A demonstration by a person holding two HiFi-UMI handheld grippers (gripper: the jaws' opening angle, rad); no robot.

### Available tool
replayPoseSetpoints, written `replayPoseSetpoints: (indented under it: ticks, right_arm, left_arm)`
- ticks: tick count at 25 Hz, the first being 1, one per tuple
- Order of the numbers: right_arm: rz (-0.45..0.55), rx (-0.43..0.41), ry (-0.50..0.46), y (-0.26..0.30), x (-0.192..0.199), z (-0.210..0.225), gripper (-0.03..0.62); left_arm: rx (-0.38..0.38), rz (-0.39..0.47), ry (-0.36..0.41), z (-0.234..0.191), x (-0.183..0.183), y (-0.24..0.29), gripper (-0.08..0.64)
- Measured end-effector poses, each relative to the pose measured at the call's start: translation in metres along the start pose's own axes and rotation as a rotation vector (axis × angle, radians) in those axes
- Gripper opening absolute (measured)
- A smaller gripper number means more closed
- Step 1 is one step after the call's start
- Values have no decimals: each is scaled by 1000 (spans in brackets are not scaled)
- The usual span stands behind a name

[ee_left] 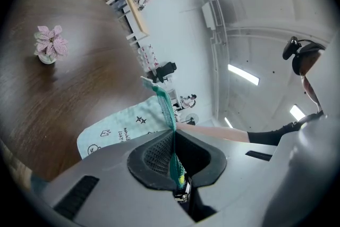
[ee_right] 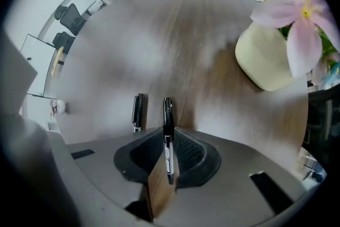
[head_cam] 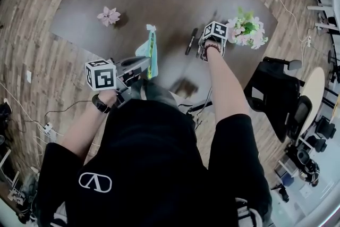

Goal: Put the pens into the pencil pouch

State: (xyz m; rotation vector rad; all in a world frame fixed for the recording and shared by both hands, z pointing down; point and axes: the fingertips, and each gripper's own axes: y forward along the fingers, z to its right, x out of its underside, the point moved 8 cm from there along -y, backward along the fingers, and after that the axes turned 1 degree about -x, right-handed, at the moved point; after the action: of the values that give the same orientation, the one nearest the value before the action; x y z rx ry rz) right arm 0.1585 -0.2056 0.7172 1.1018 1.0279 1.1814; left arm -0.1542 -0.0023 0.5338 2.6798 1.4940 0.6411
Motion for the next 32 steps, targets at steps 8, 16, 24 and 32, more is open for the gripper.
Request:
replayPoseSetpoints:
  ticks: [8,16,24,32]
  right_arm:
    - [47,13,-93,0,6,-2,54]
    - [246,-72,-138,-36,21,3,51]
    - [630,-185,-241,-134,53,-4,51]
    - [1200,-308,-340,-282,120,-36,51]
  left_arm:
    - [-5,-16,0,-1,2,2,12]
    - [4,-35,19,8,0,5,12]
    - [41,-88,53,27,-4,24,11]
    - [93,-144,110,59,-15,46,12]
